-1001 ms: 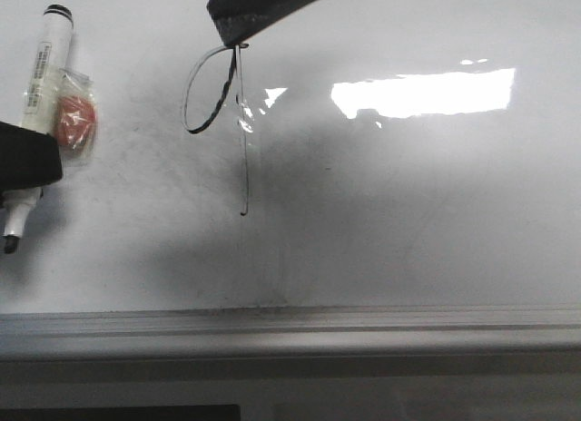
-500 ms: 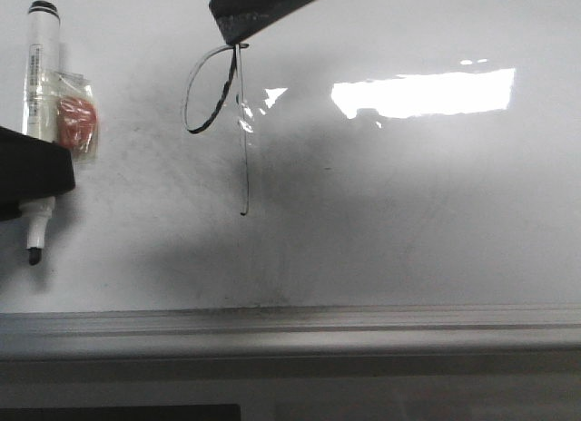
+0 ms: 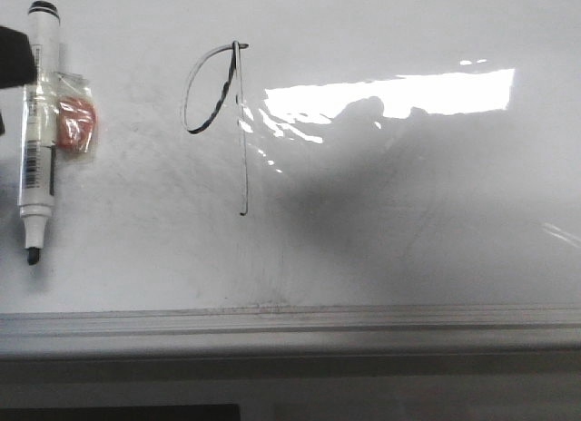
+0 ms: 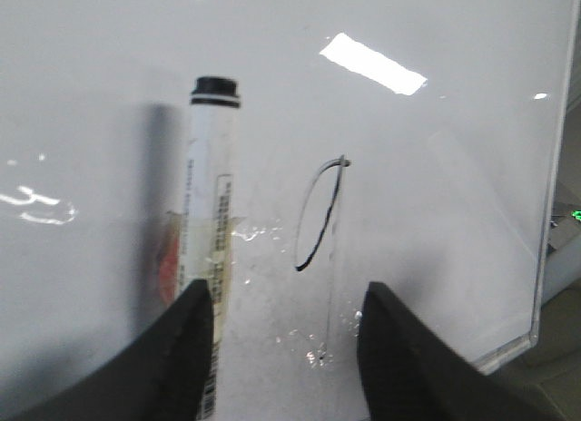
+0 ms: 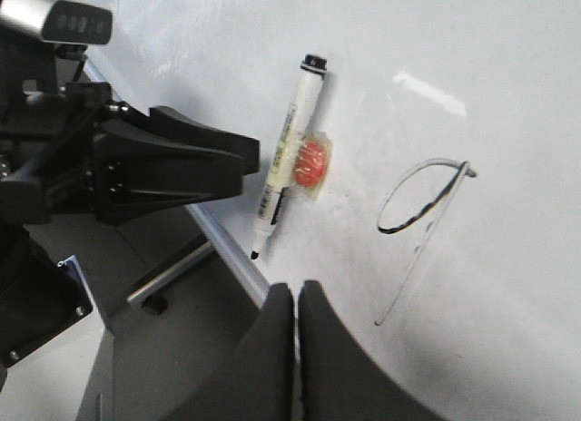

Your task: Write number 9 on whiteboard

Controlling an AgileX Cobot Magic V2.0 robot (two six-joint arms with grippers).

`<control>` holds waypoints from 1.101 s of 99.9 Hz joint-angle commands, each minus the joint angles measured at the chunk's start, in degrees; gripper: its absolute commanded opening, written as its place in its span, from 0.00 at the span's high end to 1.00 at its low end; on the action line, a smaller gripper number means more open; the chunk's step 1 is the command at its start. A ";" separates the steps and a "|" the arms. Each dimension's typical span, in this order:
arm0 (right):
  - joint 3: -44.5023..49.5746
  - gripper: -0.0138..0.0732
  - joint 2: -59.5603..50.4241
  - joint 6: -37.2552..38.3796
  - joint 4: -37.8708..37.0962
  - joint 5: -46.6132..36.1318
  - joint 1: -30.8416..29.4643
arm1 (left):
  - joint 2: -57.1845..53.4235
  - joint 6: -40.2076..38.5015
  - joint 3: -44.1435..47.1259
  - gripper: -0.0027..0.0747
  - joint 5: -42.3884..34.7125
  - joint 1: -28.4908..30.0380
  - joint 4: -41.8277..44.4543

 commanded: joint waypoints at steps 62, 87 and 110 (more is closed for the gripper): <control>40.28 0.92 -40.36 -0.66 -4.39 -24.30 -0.25 | -18.93 0.00 12.93 0.99 -3.55 -0.04 11.40; 45.44 0.92 -40.36 -0.66 -4.39 -24.20 -0.25 | -18.93 0.00 14.52 0.99 -2.00 -0.04 11.40; 46.99 0.92 -40.36 -0.66 -4.39 -23.65 -0.25 | -18.93 0.00 14.52 0.99 -1.80 -0.04 11.40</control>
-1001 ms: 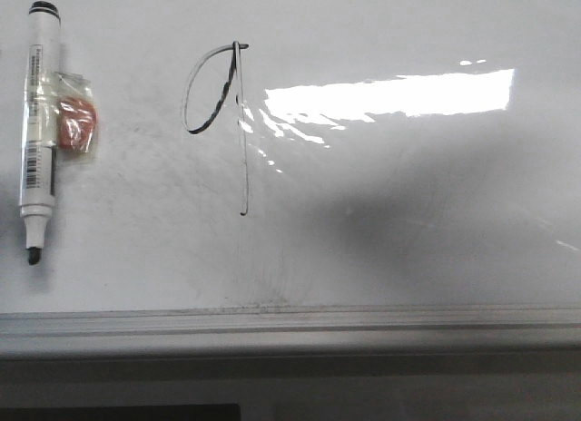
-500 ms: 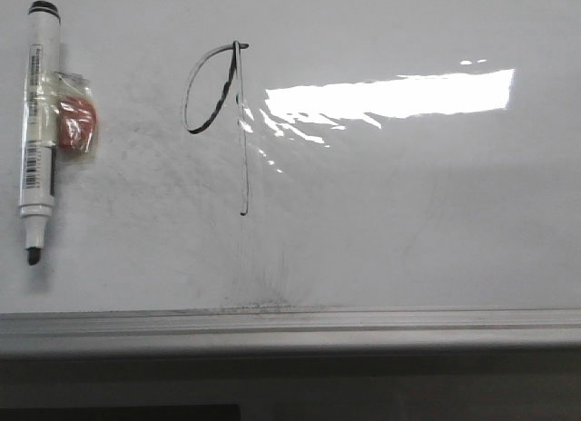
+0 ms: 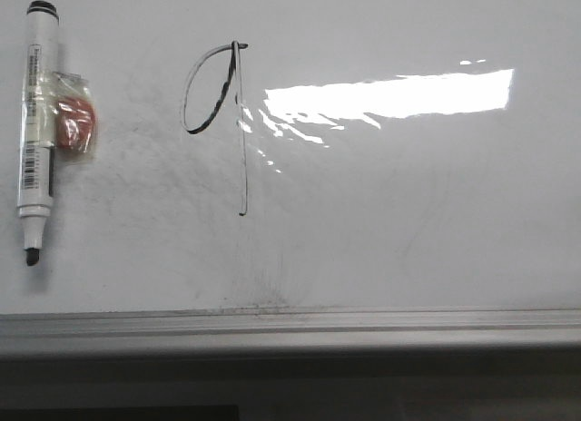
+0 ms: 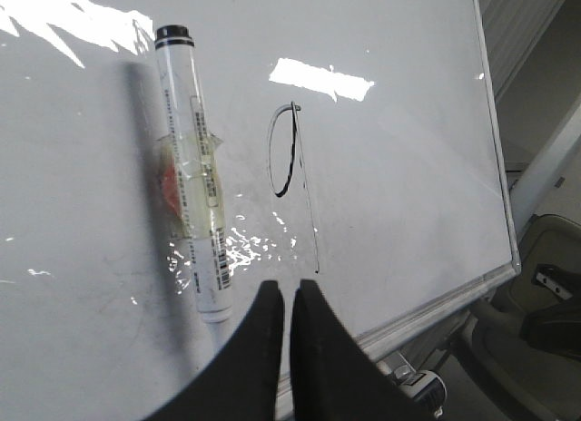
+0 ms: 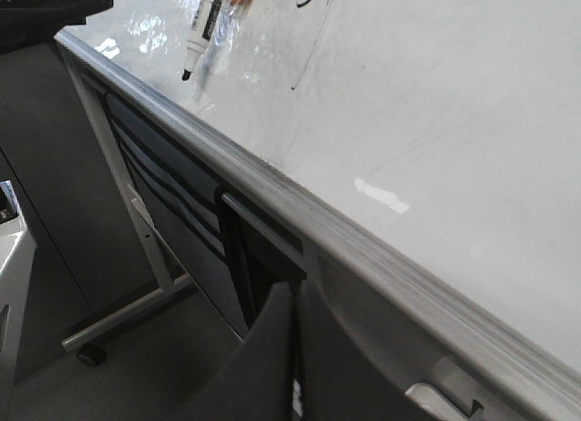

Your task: Write number 9 on whiteboard

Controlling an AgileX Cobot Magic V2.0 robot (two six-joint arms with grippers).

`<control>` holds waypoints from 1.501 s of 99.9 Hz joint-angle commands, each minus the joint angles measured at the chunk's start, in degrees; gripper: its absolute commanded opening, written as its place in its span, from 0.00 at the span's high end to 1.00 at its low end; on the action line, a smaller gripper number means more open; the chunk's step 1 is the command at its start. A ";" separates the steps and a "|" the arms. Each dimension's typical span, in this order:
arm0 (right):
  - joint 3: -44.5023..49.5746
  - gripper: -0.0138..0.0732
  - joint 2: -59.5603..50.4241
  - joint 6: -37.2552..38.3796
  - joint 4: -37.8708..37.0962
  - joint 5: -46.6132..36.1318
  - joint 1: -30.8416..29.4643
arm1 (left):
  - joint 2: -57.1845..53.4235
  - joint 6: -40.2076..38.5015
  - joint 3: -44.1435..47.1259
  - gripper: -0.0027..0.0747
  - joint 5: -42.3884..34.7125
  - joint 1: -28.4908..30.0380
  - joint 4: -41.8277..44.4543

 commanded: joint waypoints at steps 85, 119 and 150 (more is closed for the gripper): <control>-0.60 0.92 0.43 -0.35 -0.64 -4.35 -0.25 | -24.44 31.49 2.31 0.99 32.30 44.74 -6.90; -0.60 0.92 0.43 -0.35 -0.64 -4.35 -0.25 | -24.44 31.49 2.31 0.99 33.68 44.91 -4.62; -0.60 0.92 0.43 -0.35 -0.64 -4.35 -0.25 | -24.44 31.49 2.31 0.99 33.68 44.91 -4.62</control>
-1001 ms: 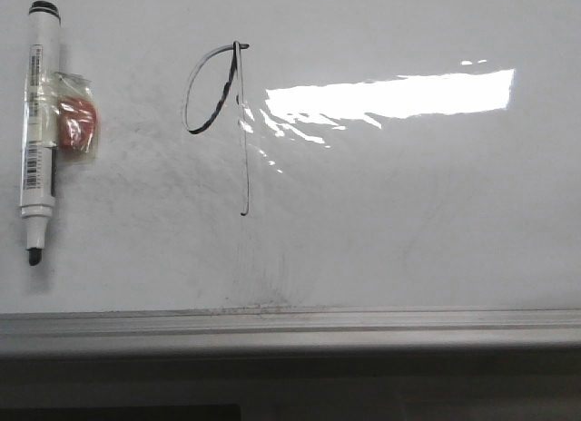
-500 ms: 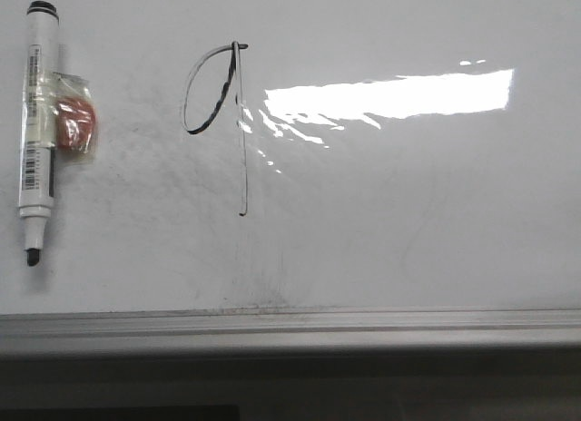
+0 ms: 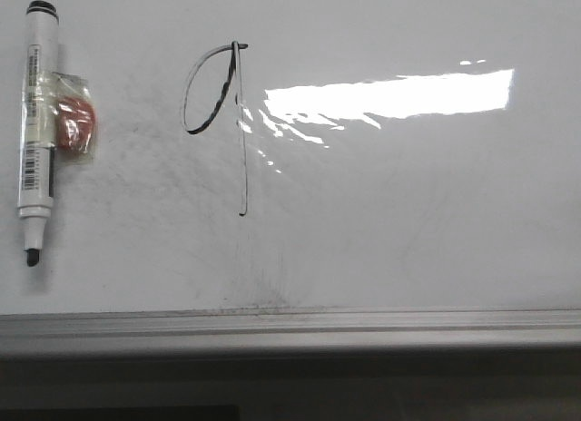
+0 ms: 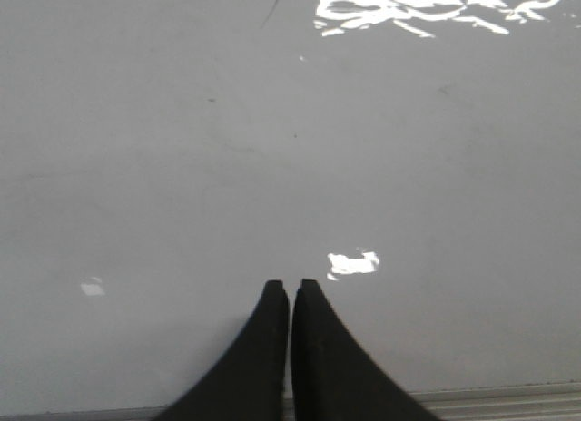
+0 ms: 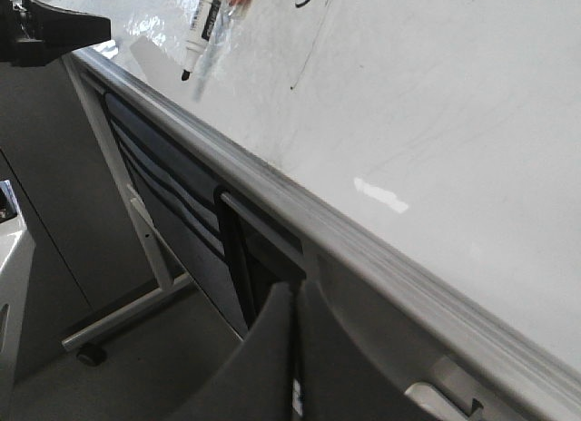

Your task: Write number 9 on whiteboard

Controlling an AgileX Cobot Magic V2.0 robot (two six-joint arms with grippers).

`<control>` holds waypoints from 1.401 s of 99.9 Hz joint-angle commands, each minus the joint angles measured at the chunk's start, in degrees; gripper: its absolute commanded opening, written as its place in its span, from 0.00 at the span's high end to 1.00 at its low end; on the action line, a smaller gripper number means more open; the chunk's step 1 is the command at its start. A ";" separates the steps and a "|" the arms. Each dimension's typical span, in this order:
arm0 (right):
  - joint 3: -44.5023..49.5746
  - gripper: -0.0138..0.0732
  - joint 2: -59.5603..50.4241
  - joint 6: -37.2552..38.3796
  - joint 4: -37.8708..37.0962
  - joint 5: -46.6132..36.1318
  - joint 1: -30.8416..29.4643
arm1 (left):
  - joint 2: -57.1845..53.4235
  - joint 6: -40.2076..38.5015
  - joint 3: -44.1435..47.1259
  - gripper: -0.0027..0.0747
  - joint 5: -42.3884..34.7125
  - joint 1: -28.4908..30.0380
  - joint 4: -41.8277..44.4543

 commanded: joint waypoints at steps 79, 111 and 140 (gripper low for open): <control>0.68 0.92 -4.16 1.71 -11.07 -11.05 -39.00 | -1.54 0.05 2.31 0.99 -2.64 0.08 -0.02; 0.68 0.92 -13.19 5.90 -10.55 2.80 -51.36 | -1.54 0.05 2.31 0.99 -2.64 0.08 -0.02; 0.68 0.92 -13.89 5.80 -10.55 6.46 -54.25 | -1.54 0.05 2.31 0.99 -2.64 0.08 -0.02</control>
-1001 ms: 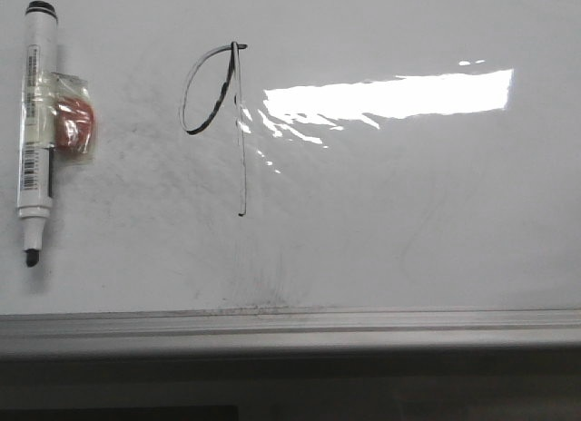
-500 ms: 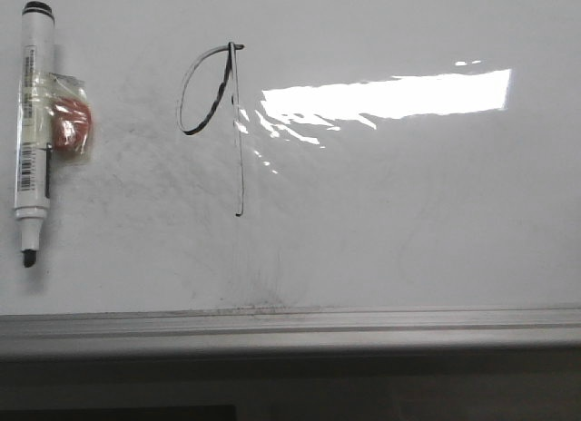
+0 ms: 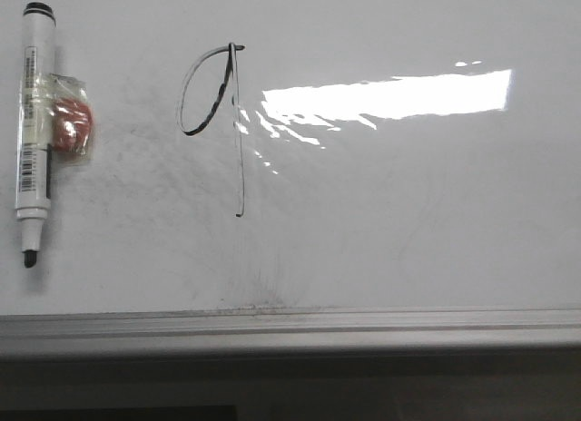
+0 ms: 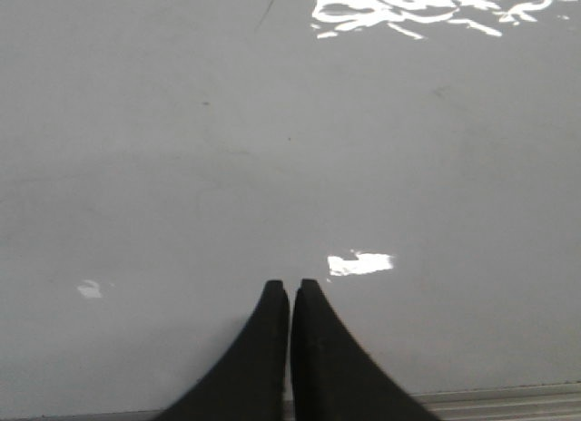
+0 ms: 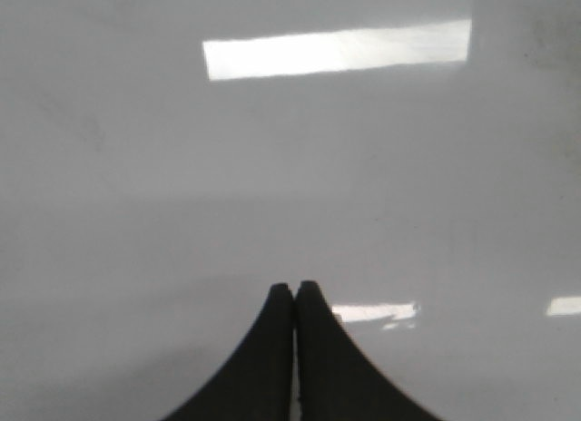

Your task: Write number 9 on whiteboard

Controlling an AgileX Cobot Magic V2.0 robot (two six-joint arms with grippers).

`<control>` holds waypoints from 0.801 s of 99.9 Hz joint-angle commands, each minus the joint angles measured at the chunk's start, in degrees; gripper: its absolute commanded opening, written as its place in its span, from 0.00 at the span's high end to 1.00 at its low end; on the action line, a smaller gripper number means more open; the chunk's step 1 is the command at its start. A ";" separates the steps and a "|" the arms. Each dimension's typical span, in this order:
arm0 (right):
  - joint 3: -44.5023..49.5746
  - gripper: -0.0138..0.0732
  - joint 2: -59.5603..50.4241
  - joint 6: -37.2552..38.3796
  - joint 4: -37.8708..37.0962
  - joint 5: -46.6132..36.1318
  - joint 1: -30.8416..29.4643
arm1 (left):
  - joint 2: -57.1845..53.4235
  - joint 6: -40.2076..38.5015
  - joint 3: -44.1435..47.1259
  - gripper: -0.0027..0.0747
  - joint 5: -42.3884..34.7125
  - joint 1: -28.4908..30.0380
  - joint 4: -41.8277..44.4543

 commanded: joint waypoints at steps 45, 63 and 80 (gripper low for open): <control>0.68 0.92 -1.26 -0.83 -0.03 5.51 -0.46 | -1.54 0.01 2.31 0.99 -2.64 0.08 -0.02; 0.68 0.92 -1.26 -0.83 -0.03 5.51 -0.46 | -1.54 0.01 2.31 0.99 -2.64 0.08 -0.02; 0.68 0.92 -1.26 -0.83 -0.03 5.51 -0.46 | -1.54 0.01 2.31 0.99 -2.64 0.08 -0.02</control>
